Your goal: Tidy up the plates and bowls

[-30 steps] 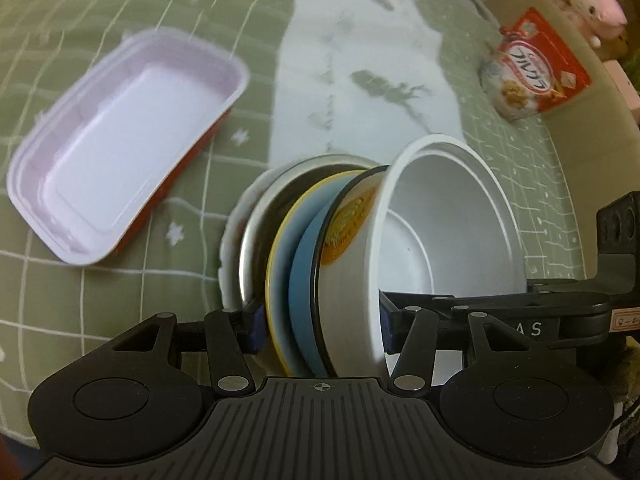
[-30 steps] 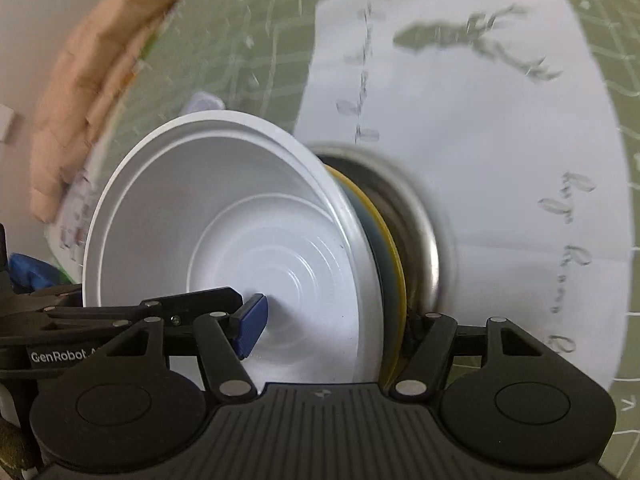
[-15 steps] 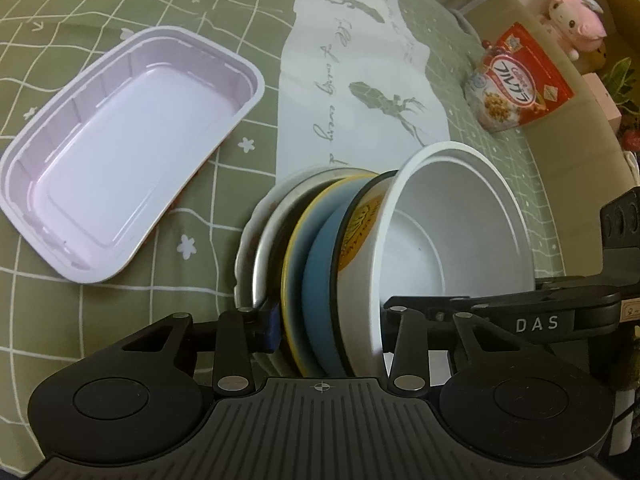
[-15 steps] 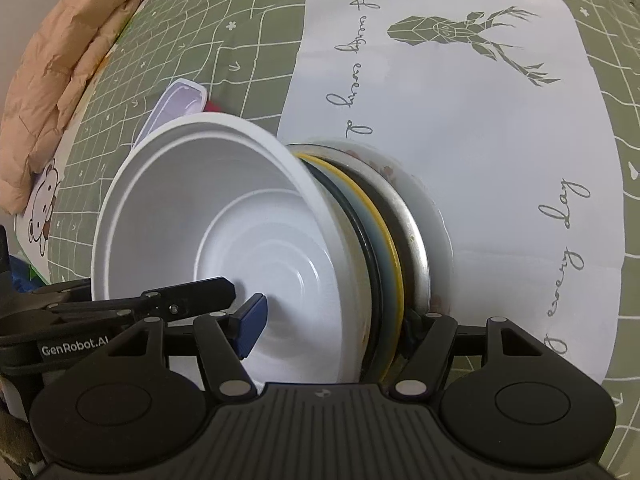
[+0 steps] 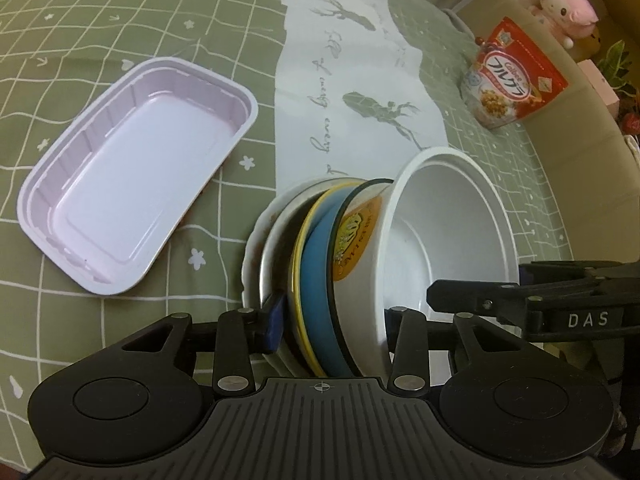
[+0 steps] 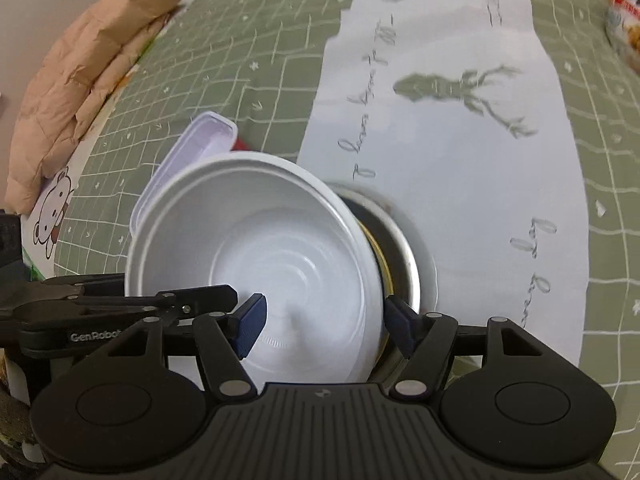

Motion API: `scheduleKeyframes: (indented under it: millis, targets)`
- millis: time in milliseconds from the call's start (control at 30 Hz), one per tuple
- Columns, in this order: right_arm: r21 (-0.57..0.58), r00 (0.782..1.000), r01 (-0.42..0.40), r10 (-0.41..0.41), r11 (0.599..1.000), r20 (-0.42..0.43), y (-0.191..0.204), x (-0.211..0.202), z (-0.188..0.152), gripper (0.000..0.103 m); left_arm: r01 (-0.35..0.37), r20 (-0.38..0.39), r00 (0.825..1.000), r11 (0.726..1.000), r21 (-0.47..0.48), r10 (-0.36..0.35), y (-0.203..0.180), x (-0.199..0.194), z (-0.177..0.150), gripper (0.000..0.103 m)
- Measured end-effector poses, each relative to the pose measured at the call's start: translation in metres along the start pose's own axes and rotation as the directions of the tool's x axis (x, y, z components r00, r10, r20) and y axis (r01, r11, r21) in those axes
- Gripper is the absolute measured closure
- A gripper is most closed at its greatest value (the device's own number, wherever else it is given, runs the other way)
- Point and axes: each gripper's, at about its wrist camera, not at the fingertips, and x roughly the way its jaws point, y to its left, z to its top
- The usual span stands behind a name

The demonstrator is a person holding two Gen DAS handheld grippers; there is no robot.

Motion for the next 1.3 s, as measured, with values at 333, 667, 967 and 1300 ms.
scheduleKeyframes:
  millis: [333, 667, 967, 1300]
  targets:
    - [-0.05, 0.976, 0.091, -0.08, 0.995, 0.2, 0.006, -0.005, -0.018, 0.037, -0.023, 0.052, 0.998, 1.0, 0.006, 0.022, 0.002, -0.024, 0.005, 0.061]
    - [0.078, 0.916, 0.047, -0.074, 0.996, 0.394, 0.001, -0.014, -0.054, 0.037, -0.033, 0.099, 0.995, 0.999, 0.002, 0.032, -0.009, -0.026, 0.006, 0.069]
    - [0.041, 0.923, 0.008, -0.023, 0.999, 0.383, 0.01, -0.014, -0.06, 0.036, 0.003, 0.112, 0.994, 0.999, -0.033, 0.0, -0.003, -0.028, 0.002, 0.074]
    - [0.085, 0.922, -0.063, 0.025, 0.994, 0.386, -0.005, -0.016, -0.063, 0.036, 0.009, 0.124, 0.992, 0.999, -0.034, -0.005, -0.01, -0.026, 0.002, 0.069]
